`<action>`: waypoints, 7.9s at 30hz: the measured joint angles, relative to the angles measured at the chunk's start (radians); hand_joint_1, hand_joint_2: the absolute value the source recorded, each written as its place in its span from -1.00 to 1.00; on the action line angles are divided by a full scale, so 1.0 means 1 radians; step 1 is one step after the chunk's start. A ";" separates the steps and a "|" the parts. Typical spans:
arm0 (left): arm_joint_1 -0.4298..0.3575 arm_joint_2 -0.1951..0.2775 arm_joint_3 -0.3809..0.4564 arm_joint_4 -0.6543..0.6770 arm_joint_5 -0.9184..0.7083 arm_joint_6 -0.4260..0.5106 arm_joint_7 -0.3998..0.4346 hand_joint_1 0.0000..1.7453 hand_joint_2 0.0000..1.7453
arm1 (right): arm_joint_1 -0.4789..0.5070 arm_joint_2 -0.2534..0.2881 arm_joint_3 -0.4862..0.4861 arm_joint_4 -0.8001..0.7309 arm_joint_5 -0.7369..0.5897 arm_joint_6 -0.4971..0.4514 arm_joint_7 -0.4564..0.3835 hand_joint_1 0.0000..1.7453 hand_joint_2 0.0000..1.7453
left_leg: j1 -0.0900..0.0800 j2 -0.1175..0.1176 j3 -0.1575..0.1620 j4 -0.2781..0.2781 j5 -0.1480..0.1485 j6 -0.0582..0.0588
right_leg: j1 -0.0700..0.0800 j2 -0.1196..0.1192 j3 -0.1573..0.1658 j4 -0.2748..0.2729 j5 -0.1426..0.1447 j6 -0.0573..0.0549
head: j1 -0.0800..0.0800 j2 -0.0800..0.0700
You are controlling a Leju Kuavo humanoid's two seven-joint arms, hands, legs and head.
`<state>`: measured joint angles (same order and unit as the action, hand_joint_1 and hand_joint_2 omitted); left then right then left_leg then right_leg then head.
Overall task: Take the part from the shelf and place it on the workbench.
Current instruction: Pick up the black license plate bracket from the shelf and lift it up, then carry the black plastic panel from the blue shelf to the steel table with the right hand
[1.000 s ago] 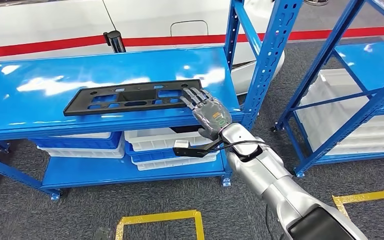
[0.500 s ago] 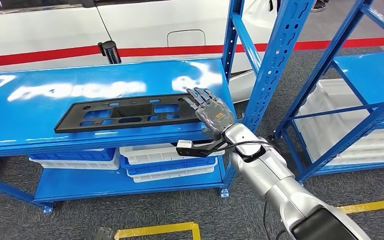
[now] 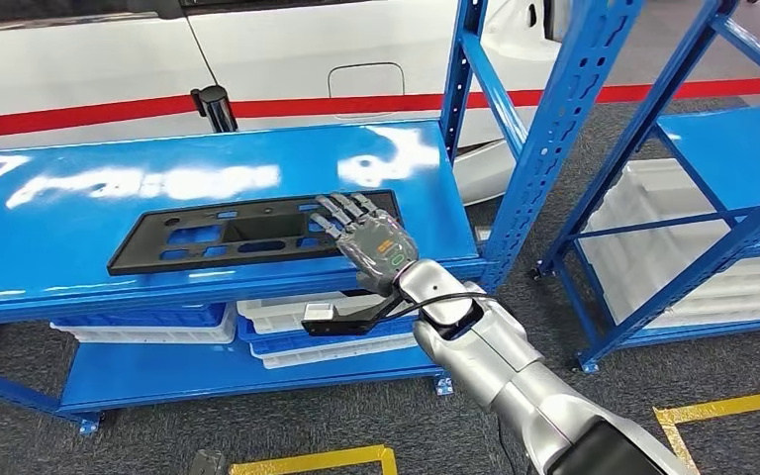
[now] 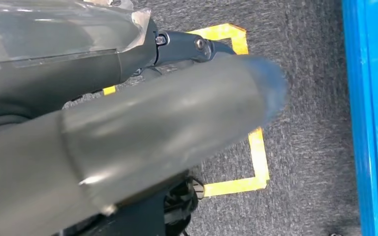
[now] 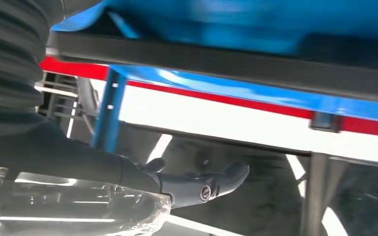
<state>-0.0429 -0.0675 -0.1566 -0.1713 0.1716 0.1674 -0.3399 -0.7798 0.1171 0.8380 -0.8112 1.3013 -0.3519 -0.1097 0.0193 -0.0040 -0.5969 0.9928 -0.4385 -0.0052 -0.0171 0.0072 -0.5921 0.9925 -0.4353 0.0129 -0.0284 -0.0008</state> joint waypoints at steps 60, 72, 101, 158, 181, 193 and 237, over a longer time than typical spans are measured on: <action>-0.003 -0.016 0.001 0.000 -0.010 -0.005 0.003 -1.00 -1.00 | -0.058 0.105 0.088 0.085 0.079 0.014 0.120 -1.00 1.00 | -0.016 -0.004 0.001 0.000 0.008 0.023 | -0.003 -0.001 0.013 -0.019 0.009 0.024 | 0.001 0.000; -0.008 -0.010 0.001 0.000 -0.015 0.001 -0.001 -1.00 -1.00 | -0.061 0.104 0.088 0.116 0.090 0.011 0.127 -1.00 1.00 | -0.027 -0.005 0.001 0.003 0.002 0.034 | -0.013 -0.001 0.014 -0.021 0.008 0.035 | 0.000 0.000; -0.007 -0.004 0.014 0.000 -0.006 0.087 -0.154 -1.00 -1.00 | -0.054 0.099 0.078 0.134 0.086 0.009 0.105 0.83 1.00 | 0.011 0.004 -0.090 0.163 -0.039 -0.028 | -0.001 0.002 0.033 -0.012 -0.010 -0.024 | -0.001 0.000; -0.007 -0.014 0.057 0.002 -0.027 0.148 -0.081 -1.00 1.00 | 0.046 -0.080 -0.033 -0.257 -0.054 -0.051 -0.003 0.76 1.00 | 0.002 0.001 -0.135 0.284 -0.144 -0.015 | -0.005 -0.006 -0.016 0.020 0.005 -0.025 | 0.000 0.000; -0.012 -0.006 0.054 0.001 -0.035 0.120 -0.045 -1.00 1.00 | 0.090 -0.090 -0.046 -0.311 -0.010 -0.071 0.018 0.76 1.00 | -0.014 0.006 -0.056 0.000 0.077 0.022 | 0.016 -0.006 0.100 -0.011 -0.080 0.016 | 0.008 0.000; -0.012 -0.001 0.053 0.002 -0.037 0.116 -0.036 -1.00 1.00 | 0.096 -0.099 -0.058 -0.338 0.002 -0.060 0.014 0.76 1.00 | 0.004 0.001 0.012 0.150 -0.061 -0.013 | 0.000 -0.010 -0.031 -0.006 0.040 -0.013 | 0.001 0.000; -0.061 0.021 0.024 -0.002 -0.096 0.066 -0.011 -1.00 1.00 | 0.204 -0.152 -0.157 -0.497 0.101 0.026 0.061 0.76 1.00 | -0.003 0.009 -0.052 0.011 0.048 0.047 | 0.004 -0.009 -0.127 0.317 -0.116 0.030 | 0.012 0.000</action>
<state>-0.1038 -0.0463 -0.1324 -0.1732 0.0755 0.2334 -0.3508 -0.5761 -0.0348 0.6813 -1.3085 1.4019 -0.3258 -0.0489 0.0168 0.0048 -0.6492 1.0041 -0.3907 0.0413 -0.0133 -0.0022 -0.7190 1.3093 -0.5518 0.0428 -0.0159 -0.0008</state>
